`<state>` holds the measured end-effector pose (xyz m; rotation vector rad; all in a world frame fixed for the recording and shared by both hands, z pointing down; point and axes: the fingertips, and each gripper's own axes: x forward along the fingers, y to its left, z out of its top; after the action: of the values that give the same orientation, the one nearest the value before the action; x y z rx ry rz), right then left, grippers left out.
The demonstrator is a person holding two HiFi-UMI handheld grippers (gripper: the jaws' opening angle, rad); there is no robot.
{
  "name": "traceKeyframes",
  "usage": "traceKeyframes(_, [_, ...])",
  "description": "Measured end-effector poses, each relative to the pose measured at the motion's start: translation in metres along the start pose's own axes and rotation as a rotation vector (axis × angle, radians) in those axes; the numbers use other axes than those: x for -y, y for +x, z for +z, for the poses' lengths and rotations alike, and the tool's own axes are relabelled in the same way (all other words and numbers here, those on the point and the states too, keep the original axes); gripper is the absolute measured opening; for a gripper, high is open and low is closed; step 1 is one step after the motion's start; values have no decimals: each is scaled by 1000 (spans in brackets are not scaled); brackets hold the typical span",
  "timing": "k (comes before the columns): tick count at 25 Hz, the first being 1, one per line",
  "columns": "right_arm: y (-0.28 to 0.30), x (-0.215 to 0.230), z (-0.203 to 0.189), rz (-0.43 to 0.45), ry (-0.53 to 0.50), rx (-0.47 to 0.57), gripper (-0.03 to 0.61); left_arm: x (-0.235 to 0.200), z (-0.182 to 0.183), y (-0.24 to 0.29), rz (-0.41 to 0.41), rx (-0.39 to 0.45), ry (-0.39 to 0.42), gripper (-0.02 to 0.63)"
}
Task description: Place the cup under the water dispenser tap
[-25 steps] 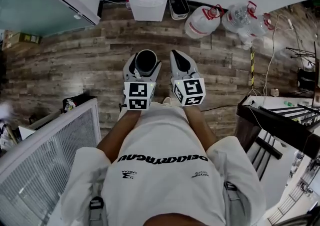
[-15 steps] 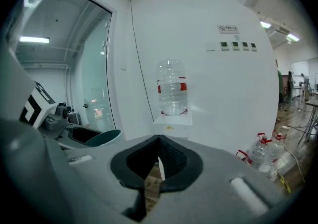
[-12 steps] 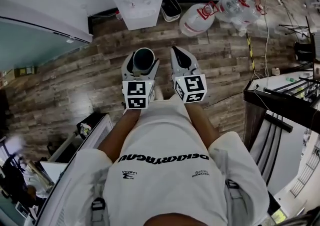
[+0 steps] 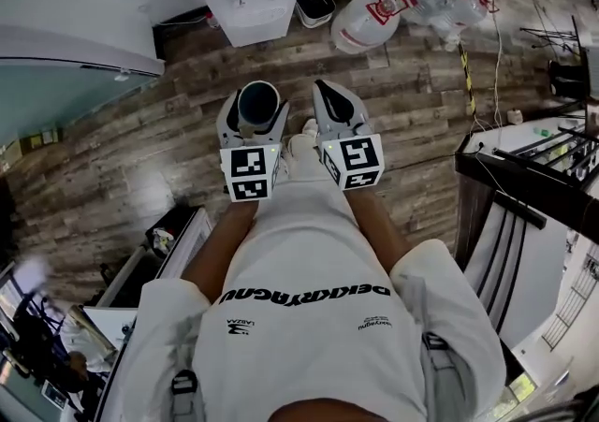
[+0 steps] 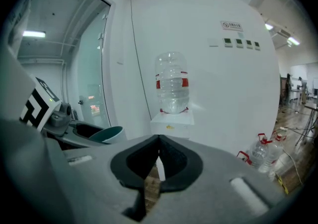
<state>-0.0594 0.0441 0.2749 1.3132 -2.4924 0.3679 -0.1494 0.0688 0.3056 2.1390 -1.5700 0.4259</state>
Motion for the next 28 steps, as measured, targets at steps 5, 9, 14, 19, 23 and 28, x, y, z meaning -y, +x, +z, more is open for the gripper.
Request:
traceKeyframes(5, [18, 37, -6, -5, 30, -4, -2, 5, -5, 26, 22, -35, 0, 370])
traceKeyframes(9, [39, 63, -11, 1, 57, -13, -2, 4, -7, 59, 39, -57, -17, 370])
traceKeyframes(14, [57, 90, -32, 7, 87, -31, -2, 9, -22, 99, 42, -89, -19, 370])
traceKeyframes(19, [77, 114, -54, 3, 110, -44, -2, 6, -33, 133, 50, -99, -18, 370])
traceKeyframes(23, [89, 128, -73, -3, 127, -52, -2, 3, -43, 155, 58, -101, -17, 370])
traceKeyframes(28, [105, 135, -102, -2, 134, -69, -2, -2, -61, 185, 71, -109, -20, 370])
